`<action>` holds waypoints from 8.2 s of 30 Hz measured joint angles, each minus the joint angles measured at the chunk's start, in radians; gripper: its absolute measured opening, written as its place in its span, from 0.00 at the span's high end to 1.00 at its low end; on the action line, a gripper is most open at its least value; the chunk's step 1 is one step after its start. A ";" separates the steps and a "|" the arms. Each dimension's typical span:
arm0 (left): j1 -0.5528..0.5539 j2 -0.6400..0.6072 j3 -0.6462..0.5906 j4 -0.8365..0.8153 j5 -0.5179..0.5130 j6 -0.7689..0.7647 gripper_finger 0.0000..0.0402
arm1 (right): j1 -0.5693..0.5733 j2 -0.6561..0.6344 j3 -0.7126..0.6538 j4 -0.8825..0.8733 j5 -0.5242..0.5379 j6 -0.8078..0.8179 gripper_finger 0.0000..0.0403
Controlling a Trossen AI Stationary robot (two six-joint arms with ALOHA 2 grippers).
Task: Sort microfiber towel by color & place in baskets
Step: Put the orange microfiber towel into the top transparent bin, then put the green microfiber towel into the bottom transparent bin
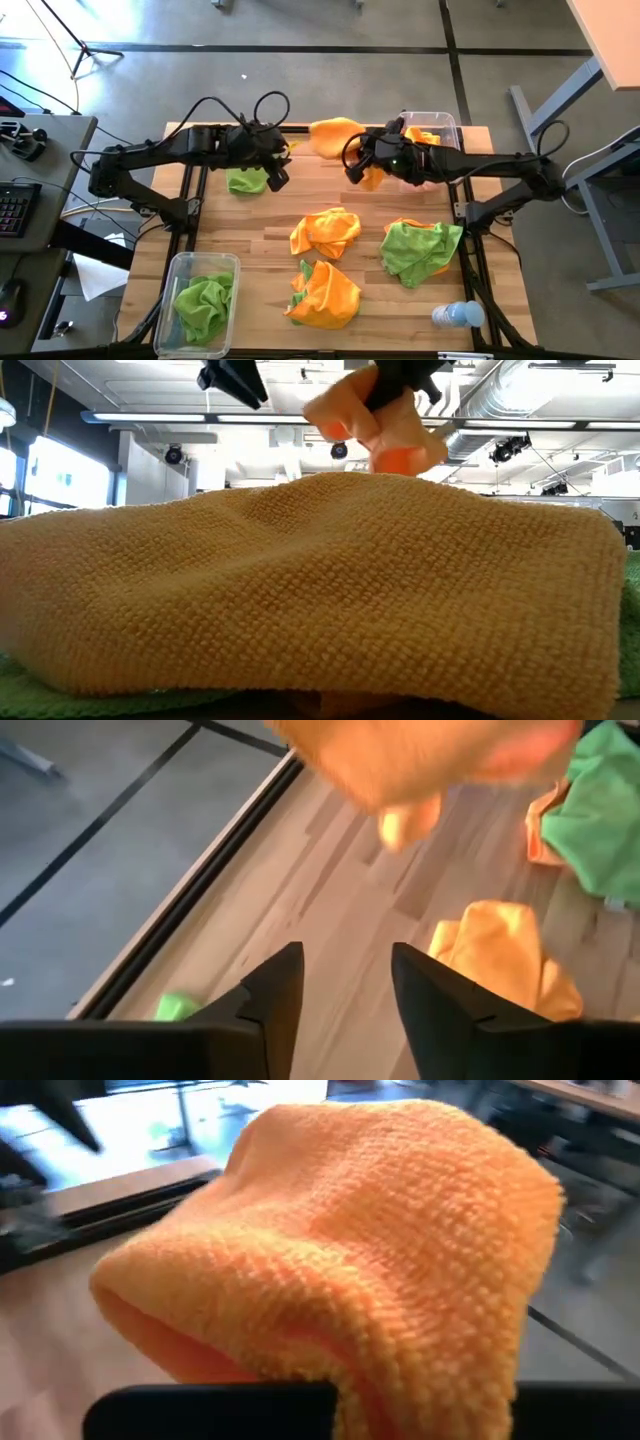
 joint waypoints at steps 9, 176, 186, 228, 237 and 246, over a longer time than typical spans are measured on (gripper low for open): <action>0.014 -0.207 -0.237 0.018 0.042 0.017 0.63 | -0.118 -0.050 0.000 -0.161 0.216 0.100 0.99; 0.023 -0.483 -0.528 0.160 -0.046 -0.467 0.63 | -0.796 -0.204 -0.354 -0.643 -0.370 -0.618 0.56; 0.023 -0.483 -0.528 0.197 0.003 -0.407 0.63 | -0.796 -0.401 -0.354 -0.619 -0.460 -0.409 0.57; -0.284 -0.693 -0.696 0.200 0.002 -0.277 0.88 | 0.326 0.068 0.003 -0.896 -0.430 1.092 1.00; -0.335 -0.692 -0.696 0.200 0.028 -0.286 0.88 | 0.430 0.091 -0.182 -0.856 -0.564 1.374 0.90; -0.346 -0.692 -0.696 0.226 0.029 -0.293 0.88 | 0.498 0.091 -0.316 -0.732 -0.546 1.548 0.64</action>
